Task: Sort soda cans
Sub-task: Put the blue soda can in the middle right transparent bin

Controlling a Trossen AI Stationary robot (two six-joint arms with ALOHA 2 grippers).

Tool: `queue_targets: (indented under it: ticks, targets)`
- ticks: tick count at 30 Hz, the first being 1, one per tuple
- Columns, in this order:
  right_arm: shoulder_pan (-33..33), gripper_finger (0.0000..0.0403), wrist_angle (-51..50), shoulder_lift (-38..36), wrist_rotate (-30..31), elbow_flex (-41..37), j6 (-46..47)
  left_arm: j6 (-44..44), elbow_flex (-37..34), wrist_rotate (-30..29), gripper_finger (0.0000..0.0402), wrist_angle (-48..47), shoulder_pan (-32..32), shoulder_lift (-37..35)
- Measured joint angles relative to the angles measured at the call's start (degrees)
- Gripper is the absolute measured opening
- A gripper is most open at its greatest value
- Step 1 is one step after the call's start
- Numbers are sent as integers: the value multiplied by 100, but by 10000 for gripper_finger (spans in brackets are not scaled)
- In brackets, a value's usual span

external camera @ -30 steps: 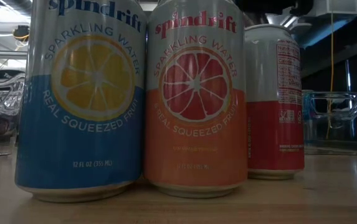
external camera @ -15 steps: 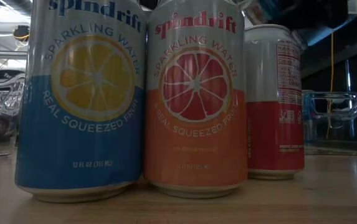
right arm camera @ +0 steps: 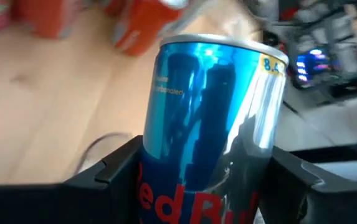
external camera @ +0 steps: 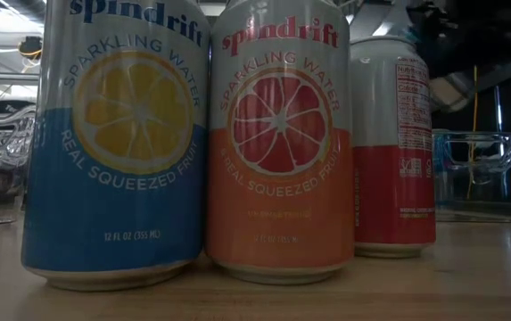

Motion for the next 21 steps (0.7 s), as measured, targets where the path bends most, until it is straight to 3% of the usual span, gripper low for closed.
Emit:
queue_targets:
  ticks: [5,21]
  targets:
    - [2,241,-256,-11,-176,-118,-36,-13,-398,8,278,412,0,-6]
    - [0,241,1575,-234,-781,-1505,-284,33,-667,44,278,1009,-151,-4]
